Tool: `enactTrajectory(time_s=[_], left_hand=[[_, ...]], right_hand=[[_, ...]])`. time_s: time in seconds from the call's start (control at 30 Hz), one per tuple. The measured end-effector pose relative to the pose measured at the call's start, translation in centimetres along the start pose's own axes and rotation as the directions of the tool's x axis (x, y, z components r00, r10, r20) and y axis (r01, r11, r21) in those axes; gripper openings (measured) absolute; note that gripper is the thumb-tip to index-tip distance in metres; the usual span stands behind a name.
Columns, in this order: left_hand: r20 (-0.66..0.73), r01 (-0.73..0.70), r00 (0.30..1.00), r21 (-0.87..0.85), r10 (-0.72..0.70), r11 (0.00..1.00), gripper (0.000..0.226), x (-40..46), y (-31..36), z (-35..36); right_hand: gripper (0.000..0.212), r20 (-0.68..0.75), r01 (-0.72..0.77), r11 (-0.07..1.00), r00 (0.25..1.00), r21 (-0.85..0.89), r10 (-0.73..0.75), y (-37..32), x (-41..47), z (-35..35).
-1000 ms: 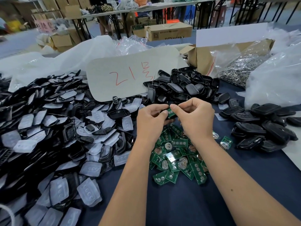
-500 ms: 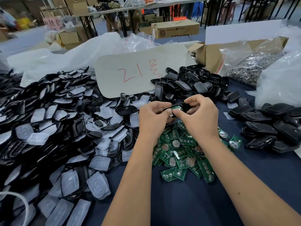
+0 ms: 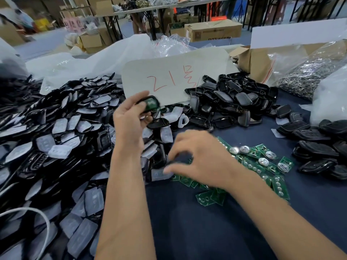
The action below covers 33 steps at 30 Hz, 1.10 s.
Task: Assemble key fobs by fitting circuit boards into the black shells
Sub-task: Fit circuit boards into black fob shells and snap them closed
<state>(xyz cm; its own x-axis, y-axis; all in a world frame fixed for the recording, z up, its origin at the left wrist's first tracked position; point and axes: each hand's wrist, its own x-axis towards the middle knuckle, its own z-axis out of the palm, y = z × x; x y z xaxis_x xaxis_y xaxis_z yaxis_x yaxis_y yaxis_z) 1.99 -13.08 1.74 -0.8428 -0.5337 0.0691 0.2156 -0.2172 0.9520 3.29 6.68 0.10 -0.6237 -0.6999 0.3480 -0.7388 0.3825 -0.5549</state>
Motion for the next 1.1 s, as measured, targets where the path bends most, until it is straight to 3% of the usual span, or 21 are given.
enactTrajectory(time_s=[0.1, 0.2, 0.33, 0.43, 0.5, 0.57, 0.67, 0.73, 0.83, 0.93, 1.0, 1.1], left_hand=[[-0.121, -0.005, 0.993, -0.068, -0.003, 0.998, 0.029, 0.7, 0.1, -1.0], [-0.164, 0.027, 0.986, -0.078, -0.039, 0.997, 0.022, 0.8, -0.4, -1.0], [-0.200, 0.061, 0.978, -0.018, -0.064, 0.998, 0.024, 0.8, -1.4, -0.9], [-0.205, 0.074, 0.976, 0.014, -0.069, 0.997, 0.026, 1.0, -1.6, -0.5], [-0.138, 0.053, 0.989, 0.038, -0.048, 0.998, 0.029, 0.8, -1.6, 0.3], [-0.020, 0.045, 0.999, 0.125, -0.042, 0.991, 0.036, 0.1, -1.8, 2.0], [0.204, 0.031, 0.974, 0.299, -0.095, 0.954, 0.044, -1.4, -3.0, 5.6], [0.321, -0.031, 0.939, 0.430, -0.121, 0.902, 0.037, -2.6, -4.4, 8.0], [0.410, -0.188, 0.907, 0.605, -0.100, 0.773, 0.027, -3.8, -6.6, 10.0], [0.413, -0.261, 0.910, 0.626, -0.029, 0.735, 0.025, -4.1, -7.3, 10.4], [0.404, -0.316, 0.912, 0.586, 0.069, 0.746, 0.021, -4.0, -7.2, 10.4], [0.390, -0.269, 0.916, 0.426, 0.093, 0.864, 0.018, -3.9, -6.7, 10.3]], right_hand=[[0.045, 0.202, 0.113, 0.981, 0.976, -0.156, -0.080, -1.0, 0.2, 1.6], [0.033, 0.217, 0.146, 0.974, 0.970, -0.172, -0.107, -1.0, 0.4, 2.0], [0.015, 0.120, 0.131, 0.988, 0.985, -0.083, -0.120, -0.4, 0.3, 1.6], [0.007, -0.082, -0.058, 0.980, 0.994, 0.190, 0.074, 1.0, 0.1, -0.2], [0.014, -0.227, -0.168, 0.907, 0.936, 0.388, 0.270, 2.5, 0.0, -1.9], [0.024, -0.327, -0.182, 0.790, 0.839, 0.585, 0.435, 4.2, -0.5, -3.4], [0.021, -0.375, -0.143, 0.634, 0.700, 0.760, 0.608, 6.7, -1.4, -5.0], [0.021, -0.347, -0.090, 0.520, 0.648, 0.849, 0.678, 8.0, -2.1, -5.6], [0.026, -0.241, -0.058, 0.362, 0.648, 0.930, 0.722, 9.2, -2.7, -5.9], [0.022, -0.209, -0.064, 0.330, 0.657, 0.942, 0.724, 9.5, -2.7, -5.6], [0.020, -0.226, -0.066, 0.351, 0.653, 0.934, 0.723, 9.4, -2.5, -5.4], [0.013, -0.249, -0.061, 0.384, 0.666, 0.921, 0.703, 9.2, -2.4, -5.2]])
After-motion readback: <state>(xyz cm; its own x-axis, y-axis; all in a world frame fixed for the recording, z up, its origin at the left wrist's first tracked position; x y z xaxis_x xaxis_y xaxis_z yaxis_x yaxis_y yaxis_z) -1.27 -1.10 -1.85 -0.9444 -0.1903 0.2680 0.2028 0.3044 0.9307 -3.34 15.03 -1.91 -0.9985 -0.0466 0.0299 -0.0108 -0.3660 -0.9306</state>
